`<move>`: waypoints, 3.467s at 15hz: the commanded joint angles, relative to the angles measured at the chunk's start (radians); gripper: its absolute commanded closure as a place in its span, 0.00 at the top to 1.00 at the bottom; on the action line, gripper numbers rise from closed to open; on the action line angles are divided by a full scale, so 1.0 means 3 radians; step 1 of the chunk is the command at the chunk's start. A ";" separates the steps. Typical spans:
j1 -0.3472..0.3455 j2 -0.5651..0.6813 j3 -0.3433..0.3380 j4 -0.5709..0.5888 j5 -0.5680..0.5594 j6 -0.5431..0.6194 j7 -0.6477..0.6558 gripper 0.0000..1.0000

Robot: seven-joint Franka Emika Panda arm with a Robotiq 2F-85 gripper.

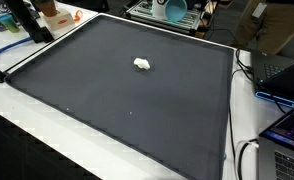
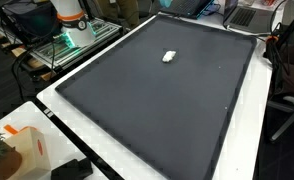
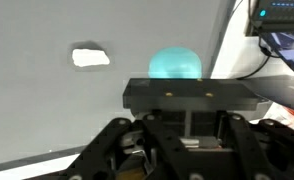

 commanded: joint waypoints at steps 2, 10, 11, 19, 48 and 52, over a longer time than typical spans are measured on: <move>-0.0040 0.0241 0.0192 0.0040 -0.0811 0.0184 0.0067 0.22; -0.0113 0.0568 0.0240 0.0016 -0.1603 0.0690 0.0251 0.47; -0.0119 0.0576 0.0243 0.0020 -0.1610 0.0692 0.0252 0.22; 0.0217 0.0769 -0.0272 0.0202 -0.1481 0.0474 -0.1600 0.22; 0.0076 0.1658 -0.0122 0.0270 -0.1395 0.1185 -0.2941 0.22; 0.0035 0.1856 -0.0116 0.0321 -0.1254 0.1150 -0.2987 0.22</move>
